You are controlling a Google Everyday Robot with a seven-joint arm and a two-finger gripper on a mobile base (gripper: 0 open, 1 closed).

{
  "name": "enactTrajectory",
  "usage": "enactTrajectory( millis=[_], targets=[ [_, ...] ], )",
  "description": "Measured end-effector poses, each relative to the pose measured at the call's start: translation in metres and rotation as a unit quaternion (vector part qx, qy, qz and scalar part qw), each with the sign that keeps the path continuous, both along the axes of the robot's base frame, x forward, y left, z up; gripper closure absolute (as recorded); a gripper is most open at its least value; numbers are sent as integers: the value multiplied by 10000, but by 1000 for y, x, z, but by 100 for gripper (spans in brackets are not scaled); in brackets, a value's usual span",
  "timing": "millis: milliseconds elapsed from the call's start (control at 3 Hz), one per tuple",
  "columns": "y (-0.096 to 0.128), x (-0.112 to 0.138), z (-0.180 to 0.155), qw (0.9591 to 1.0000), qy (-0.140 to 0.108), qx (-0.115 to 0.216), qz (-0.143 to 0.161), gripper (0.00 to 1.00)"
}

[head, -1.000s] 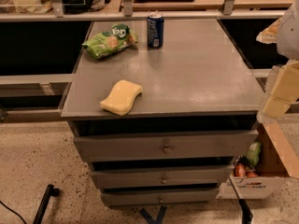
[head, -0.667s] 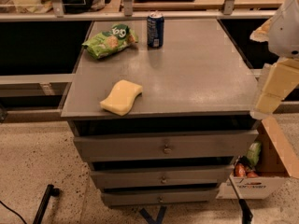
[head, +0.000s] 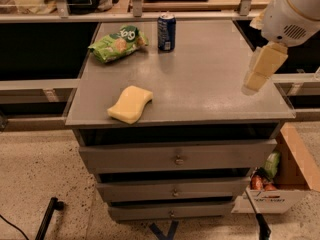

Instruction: Move pepsi can near sponge

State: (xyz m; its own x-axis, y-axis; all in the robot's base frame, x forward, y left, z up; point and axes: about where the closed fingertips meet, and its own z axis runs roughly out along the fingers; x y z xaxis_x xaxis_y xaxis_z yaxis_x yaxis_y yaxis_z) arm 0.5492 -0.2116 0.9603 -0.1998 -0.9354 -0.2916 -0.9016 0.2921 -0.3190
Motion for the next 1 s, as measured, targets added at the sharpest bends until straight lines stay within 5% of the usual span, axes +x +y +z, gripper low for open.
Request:
enactTrajectory(
  millis=[667,1000],
  targets=[
    [58,143,-28,9972,-391,632,-66,0],
    [91,195,-30,9926,-661,1016,-80,0]
  ],
)
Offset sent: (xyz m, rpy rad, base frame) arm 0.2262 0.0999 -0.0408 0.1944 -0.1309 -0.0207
